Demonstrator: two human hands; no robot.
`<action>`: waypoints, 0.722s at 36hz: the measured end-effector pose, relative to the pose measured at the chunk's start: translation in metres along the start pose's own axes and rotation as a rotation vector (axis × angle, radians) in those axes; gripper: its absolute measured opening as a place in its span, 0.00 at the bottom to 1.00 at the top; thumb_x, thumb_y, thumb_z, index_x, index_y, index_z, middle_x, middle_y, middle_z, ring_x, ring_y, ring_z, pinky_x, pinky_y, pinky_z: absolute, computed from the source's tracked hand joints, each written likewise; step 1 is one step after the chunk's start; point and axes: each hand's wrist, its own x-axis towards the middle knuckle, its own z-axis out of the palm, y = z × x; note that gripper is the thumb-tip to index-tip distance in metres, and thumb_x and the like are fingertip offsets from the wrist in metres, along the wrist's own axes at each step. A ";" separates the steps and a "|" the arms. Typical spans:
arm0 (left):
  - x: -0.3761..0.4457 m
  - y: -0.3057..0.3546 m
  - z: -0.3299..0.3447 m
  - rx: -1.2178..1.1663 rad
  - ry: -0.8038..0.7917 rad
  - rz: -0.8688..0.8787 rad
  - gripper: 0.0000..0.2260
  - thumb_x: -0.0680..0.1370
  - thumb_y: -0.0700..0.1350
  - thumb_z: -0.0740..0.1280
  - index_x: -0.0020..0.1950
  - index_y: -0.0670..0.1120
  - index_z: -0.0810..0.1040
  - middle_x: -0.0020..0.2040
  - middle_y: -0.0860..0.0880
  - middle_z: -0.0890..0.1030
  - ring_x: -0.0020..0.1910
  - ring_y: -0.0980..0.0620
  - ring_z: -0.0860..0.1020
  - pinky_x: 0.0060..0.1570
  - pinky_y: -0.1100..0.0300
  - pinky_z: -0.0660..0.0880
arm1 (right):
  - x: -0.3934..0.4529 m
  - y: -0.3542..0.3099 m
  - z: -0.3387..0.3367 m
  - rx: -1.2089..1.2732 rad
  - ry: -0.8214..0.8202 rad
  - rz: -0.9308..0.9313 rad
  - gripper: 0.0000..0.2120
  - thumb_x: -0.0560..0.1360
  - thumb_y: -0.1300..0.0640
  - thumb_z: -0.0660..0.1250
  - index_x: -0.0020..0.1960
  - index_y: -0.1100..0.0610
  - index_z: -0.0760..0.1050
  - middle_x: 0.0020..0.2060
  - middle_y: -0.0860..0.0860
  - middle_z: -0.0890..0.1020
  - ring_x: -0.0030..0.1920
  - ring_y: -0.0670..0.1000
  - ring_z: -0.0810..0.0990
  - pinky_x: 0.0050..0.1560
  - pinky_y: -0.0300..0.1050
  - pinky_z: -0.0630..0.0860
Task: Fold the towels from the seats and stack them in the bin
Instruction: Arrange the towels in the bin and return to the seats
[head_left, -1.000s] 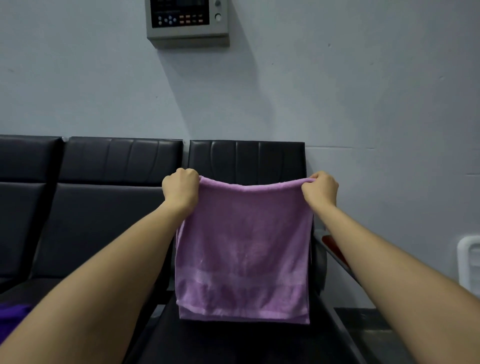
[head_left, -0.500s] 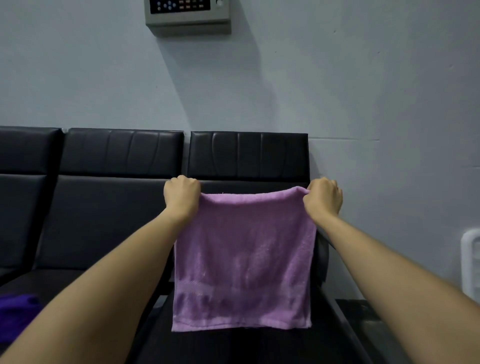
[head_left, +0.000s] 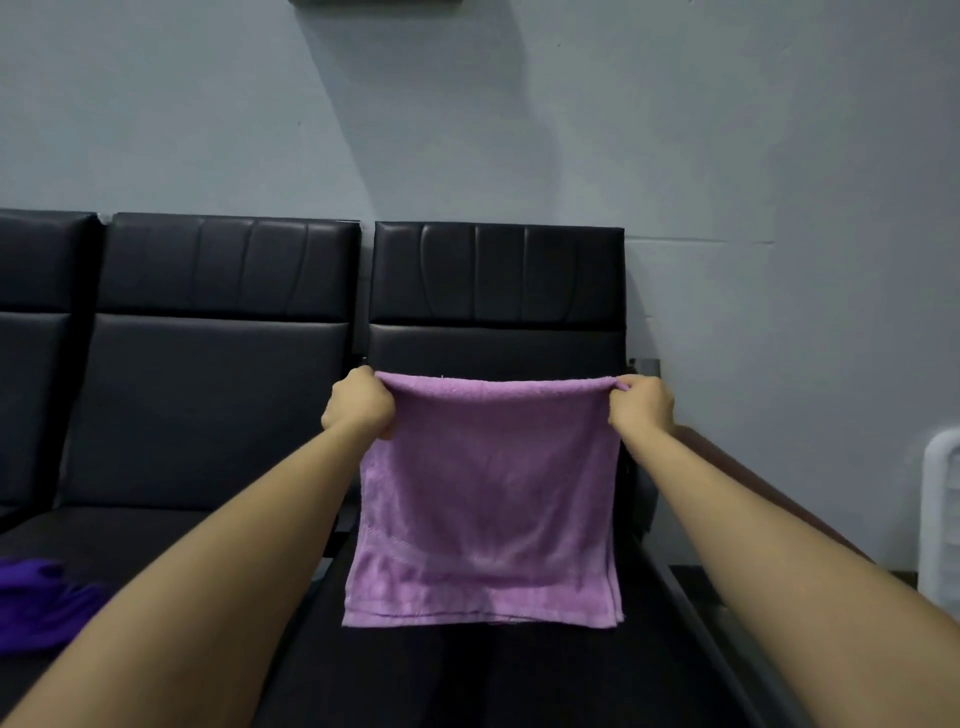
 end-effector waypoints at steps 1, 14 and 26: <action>0.002 -0.001 0.005 -0.072 -0.002 -0.017 0.11 0.73 0.36 0.53 0.47 0.45 0.74 0.45 0.41 0.80 0.42 0.38 0.81 0.49 0.47 0.79 | 0.003 0.004 0.006 0.063 0.003 0.040 0.17 0.74 0.64 0.55 0.34 0.52 0.77 0.39 0.57 0.82 0.40 0.58 0.81 0.42 0.49 0.79; 0.020 0.020 0.025 -0.601 0.002 0.193 0.16 0.81 0.42 0.53 0.67 0.49 0.72 0.65 0.46 0.74 0.63 0.46 0.72 0.66 0.52 0.67 | 0.012 -0.016 0.025 0.436 0.089 -0.034 0.23 0.77 0.67 0.50 0.67 0.54 0.73 0.63 0.55 0.76 0.63 0.55 0.74 0.56 0.39 0.68; -0.020 -0.008 0.035 -0.570 0.119 0.098 0.13 0.80 0.45 0.52 0.54 0.53 0.75 0.59 0.47 0.76 0.61 0.44 0.71 0.67 0.46 0.62 | -0.022 0.005 0.020 0.504 0.155 0.013 0.14 0.75 0.65 0.54 0.48 0.56 0.77 0.46 0.53 0.80 0.48 0.53 0.76 0.49 0.43 0.73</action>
